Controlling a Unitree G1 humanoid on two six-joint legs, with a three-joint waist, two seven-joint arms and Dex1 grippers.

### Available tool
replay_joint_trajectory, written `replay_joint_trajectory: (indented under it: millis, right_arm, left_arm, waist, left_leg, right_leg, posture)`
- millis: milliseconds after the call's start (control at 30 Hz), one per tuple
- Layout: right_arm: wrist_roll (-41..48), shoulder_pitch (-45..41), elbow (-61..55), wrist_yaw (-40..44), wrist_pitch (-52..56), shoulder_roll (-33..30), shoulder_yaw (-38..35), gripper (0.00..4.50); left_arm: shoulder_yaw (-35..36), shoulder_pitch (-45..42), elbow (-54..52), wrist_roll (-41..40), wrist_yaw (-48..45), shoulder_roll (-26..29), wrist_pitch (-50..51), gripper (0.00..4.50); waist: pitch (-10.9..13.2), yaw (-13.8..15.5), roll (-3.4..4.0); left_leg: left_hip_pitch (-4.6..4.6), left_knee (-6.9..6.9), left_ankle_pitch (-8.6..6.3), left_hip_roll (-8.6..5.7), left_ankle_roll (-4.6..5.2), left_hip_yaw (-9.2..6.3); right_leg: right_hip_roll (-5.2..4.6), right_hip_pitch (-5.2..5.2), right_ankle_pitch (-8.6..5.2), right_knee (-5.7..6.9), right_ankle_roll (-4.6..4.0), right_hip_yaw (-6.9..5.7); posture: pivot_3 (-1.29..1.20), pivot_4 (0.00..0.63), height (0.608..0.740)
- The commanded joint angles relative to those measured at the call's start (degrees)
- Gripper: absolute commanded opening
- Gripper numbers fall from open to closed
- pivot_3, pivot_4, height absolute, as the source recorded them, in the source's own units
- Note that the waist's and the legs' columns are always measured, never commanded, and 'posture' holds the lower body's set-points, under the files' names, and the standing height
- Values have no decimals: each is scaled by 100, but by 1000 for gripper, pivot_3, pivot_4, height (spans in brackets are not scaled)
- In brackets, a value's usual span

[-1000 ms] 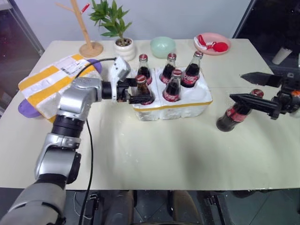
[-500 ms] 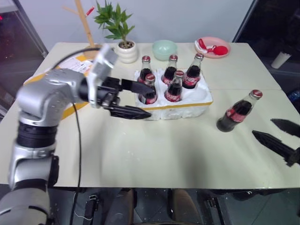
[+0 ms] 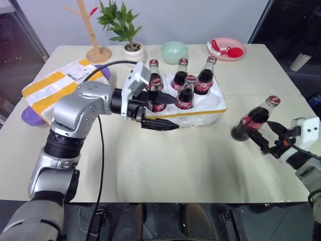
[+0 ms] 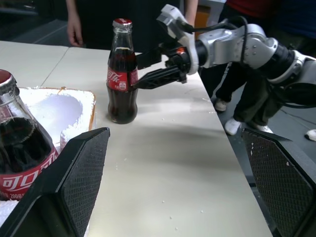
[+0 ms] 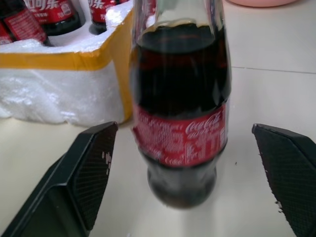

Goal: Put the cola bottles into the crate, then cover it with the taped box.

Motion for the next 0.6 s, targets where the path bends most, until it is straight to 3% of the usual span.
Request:
replay_joint_trajectory:
  millis: [33,100,200,267,467,600]
  right_arm:
    - [-34,-321,323,121,-234,-77,254,4500]
    - [-126,-550,596,89,-298,-71,414,4500]
    - [-202,-789,876,46,-401,-75,529,3690]
    - [-224,-811,836,58,-484,-103,539,2818]
    - [783,-1149,143,85,-107,-341,-222,2847]
    - [1943,-2314,78,-91,431,-636,-395,2847]
  left_arm:
    - [159,-5,-147,-32,84,45,-59,4449]
    - [153,3,-155,-22,115,62,-71,4449]
    - [168,8,-166,-22,156,83,-76,4500]
    - [205,0,-172,-42,196,100,-50,4500]
    - [365,105,-213,-94,373,178,7,4500]
    - [533,176,-236,-188,507,244,84,4500]
  waist:
    - [0,-7,0]
    - [0,-17,1]
    - [0,-15,1]
    - [0,-11,1]
    - [13,-15,23]
    - [32,-84,54]
  left_leg:
    - [1,0,0,0,0,0]
    - [2,-2,0,0,0,-1]
    - [1,-2,0,0,0,-1]
    - [1,-2,0,0,0,-2]
    - [-2,-2,0,0,0,-2]
    - [-10,-2,1,0,1,5]
  right_leg:
    - [0,0,0,0,0,0]
    - [1,0,0,1,0,-1]
    - [1,-1,0,1,1,0]
    - [1,-1,0,1,1,-1]
    - [1,-4,1,2,2,0]
    - [1,-23,2,8,2,9]
  posture:
    - [0,150,739]
    - [0,150,739]
    - [0,150,739]
    - [0,150,739]
    - [0,150,739]
    - [0,150,739]
